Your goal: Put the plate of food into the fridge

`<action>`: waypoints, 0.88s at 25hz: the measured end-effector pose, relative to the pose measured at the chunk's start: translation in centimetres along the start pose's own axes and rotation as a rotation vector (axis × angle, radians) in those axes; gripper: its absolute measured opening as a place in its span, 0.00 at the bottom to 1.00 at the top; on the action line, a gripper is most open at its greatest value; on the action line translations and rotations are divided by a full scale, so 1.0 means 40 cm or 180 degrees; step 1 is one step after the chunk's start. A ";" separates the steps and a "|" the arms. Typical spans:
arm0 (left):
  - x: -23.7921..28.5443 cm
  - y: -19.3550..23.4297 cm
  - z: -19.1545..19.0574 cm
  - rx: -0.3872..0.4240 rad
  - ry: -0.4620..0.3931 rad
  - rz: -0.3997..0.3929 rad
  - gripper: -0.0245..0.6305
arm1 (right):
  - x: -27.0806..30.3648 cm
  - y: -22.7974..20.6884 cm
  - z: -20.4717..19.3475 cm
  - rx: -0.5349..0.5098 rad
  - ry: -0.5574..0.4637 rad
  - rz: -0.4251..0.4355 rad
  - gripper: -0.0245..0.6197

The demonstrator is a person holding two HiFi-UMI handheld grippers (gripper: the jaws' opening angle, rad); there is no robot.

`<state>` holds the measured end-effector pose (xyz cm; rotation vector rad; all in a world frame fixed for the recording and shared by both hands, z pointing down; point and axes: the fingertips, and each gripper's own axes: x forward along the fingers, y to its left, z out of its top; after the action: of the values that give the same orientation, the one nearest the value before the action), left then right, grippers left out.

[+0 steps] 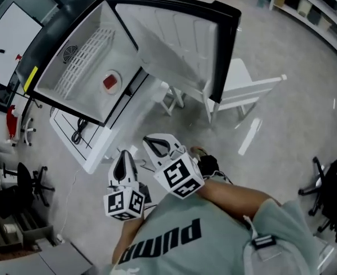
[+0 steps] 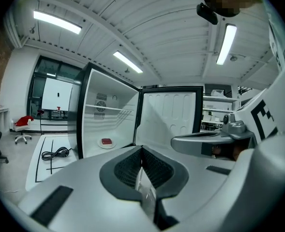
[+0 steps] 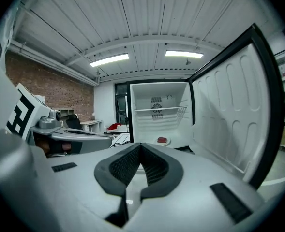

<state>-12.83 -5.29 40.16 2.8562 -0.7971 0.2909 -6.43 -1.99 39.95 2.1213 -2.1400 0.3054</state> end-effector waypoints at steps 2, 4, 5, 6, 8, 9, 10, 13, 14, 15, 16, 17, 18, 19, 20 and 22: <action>-0.022 -0.010 -0.007 0.0022 -0.0017 -0.0028 0.05 | -0.023 0.016 -0.008 -0.0001 -0.0015 -0.0055 0.05; -0.047 -0.014 -0.016 0.0018 -0.0036 -0.0012 0.05 | -0.044 0.029 -0.022 -0.0024 0.0005 -0.0098 0.05; -0.060 -0.013 -0.021 0.0014 -0.0042 0.0009 0.05 | -0.053 0.037 -0.029 -0.0036 0.0011 -0.0118 0.05; -0.071 -0.009 -0.026 0.0014 -0.0047 0.0033 0.05 | -0.060 0.044 -0.035 -0.0047 0.0012 -0.0138 0.05; -0.090 -0.006 -0.036 0.0016 -0.0054 0.0079 0.05 | -0.071 0.056 -0.044 -0.0066 0.0008 -0.0172 0.05; -0.097 -0.007 -0.040 0.0015 -0.0056 0.0094 0.05 | -0.078 0.061 -0.049 -0.0074 0.0013 -0.0185 0.05; -0.104 -0.011 -0.042 0.0014 -0.0058 0.0101 0.05 | -0.085 0.066 -0.053 -0.0081 0.0021 -0.0197 0.05; -0.123 -0.024 -0.048 0.0012 -0.0061 0.0088 0.05 | -0.103 0.081 -0.060 -0.0093 0.0041 -0.0231 0.05; -0.128 -0.027 -0.051 0.0007 -0.0062 0.0081 0.05 | -0.107 0.086 -0.062 -0.0102 0.0043 -0.0238 0.05; -0.132 -0.029 -0.054 0.0002 -0.0061 0.0074 0.05 | -0.111 0.092 -0.063 -0.0114 0.0043 -0.0244 0.05; -0.135 -0.031 -0.058 -0.0001 -0.0059 0.0065 0.05 | -0.114 0.098 -0.065 -0.0125 0.0041 -0.0250 0.05; -0.138 -0.034 -0.061 0.0001 -0.0054 0.0052 0.05 | -0.116 0.104 -0.067 -0.0134 0.0038 -0.0259 0.05; -0.141 -0.036 -0.064 0.0010 -0.0050 0.0038 0.05 | -0.118 0.110 -0.070 -0.0139 0.0036 -0.0270 0.05; -0.144 -0.038 -0.066 0.0023 -0.0046 0.0024 0.05 | -0.119 0.114 -0.074 -0.0139 0.0040 -0.0280 0.05; -0.147 -0.040 -0.069 0.0035 -0.0042 0.0014 0.05 | -0.120 0.117 -0.078 -0.0134 0.0048 -0.0289 0.05; -0.155 -0.037 -0.077 0.0039 -0.0032 0.0006 0.05 | -0.121 0.123 -0.086 -0.0119 0.0069 -0.0304 0.05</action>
<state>-17.68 -0.34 41.57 2.8705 -0.8029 0.2828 -11.49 3.49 41.91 2.1806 -2.0089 0.2757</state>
